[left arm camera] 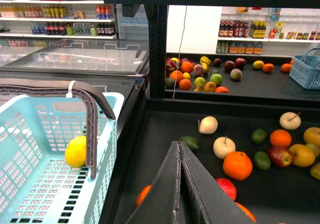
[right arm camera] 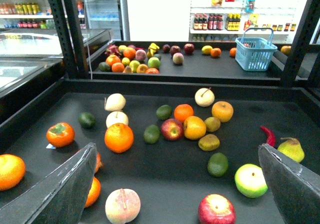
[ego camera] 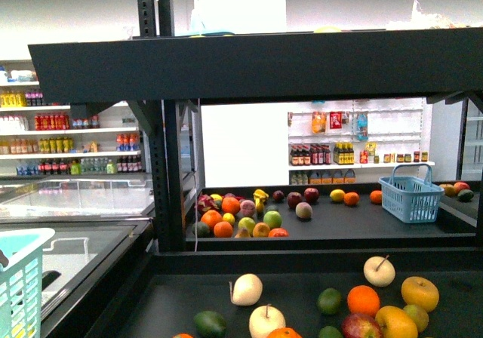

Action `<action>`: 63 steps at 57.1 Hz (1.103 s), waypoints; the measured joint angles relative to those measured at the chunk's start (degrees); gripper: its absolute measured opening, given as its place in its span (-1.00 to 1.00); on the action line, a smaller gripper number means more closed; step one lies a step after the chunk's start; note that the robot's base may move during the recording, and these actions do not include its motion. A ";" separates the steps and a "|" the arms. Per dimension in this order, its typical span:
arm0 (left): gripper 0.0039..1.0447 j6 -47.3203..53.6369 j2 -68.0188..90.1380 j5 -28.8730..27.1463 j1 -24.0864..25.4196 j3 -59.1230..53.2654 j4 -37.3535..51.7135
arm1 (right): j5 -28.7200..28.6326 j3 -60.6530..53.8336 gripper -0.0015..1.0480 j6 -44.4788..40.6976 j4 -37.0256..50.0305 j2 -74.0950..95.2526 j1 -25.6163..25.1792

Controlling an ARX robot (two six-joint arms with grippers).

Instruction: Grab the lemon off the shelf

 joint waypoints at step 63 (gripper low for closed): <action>-0.50 0.46 -29.64 49.62 49.35 -25.77 -3.23 | -0.02 -0.02 0.86 -0.13 0.00 -0.02 -0.07</action>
